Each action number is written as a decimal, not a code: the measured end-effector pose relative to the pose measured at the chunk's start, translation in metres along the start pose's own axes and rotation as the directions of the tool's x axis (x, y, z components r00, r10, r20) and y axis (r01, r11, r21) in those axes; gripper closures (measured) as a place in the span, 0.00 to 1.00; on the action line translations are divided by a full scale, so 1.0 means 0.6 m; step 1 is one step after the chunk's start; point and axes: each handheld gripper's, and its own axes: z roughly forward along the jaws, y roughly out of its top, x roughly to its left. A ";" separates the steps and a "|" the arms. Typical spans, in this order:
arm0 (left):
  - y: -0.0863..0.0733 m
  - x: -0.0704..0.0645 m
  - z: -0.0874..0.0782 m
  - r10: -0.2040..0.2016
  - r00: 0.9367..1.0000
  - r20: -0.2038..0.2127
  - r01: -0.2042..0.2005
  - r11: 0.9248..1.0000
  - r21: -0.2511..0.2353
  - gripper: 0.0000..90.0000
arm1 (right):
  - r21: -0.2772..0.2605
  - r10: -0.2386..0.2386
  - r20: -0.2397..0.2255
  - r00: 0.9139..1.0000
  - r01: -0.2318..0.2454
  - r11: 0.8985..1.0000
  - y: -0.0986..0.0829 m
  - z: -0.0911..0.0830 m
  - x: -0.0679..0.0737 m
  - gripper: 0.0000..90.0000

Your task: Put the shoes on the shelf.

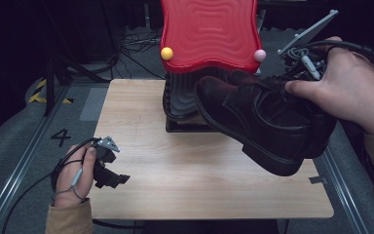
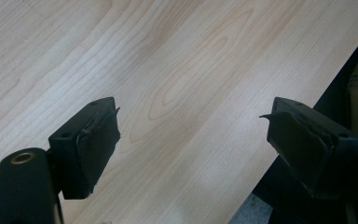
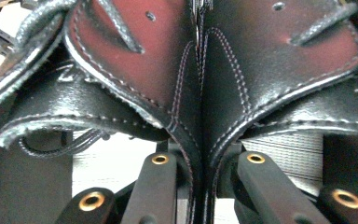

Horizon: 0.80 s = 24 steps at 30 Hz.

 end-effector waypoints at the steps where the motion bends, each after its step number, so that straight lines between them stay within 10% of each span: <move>1: 0.001 0.001 0.000 0.003 1.000 0.005 -0.003 1.000 0.002 0.19 | 0.000 -0.001 0.001 1.000 0.001 1.000 0.000 -0.004 0.002 0.91; 24: -0.013 0.001 -0.004 -0.014 1.000 0.005 0.014 1.000 -0.012 0.19 | -0.105 0.039 0.051 0.998 -0.033 0.994 0.113 -0.061 0.018 0.91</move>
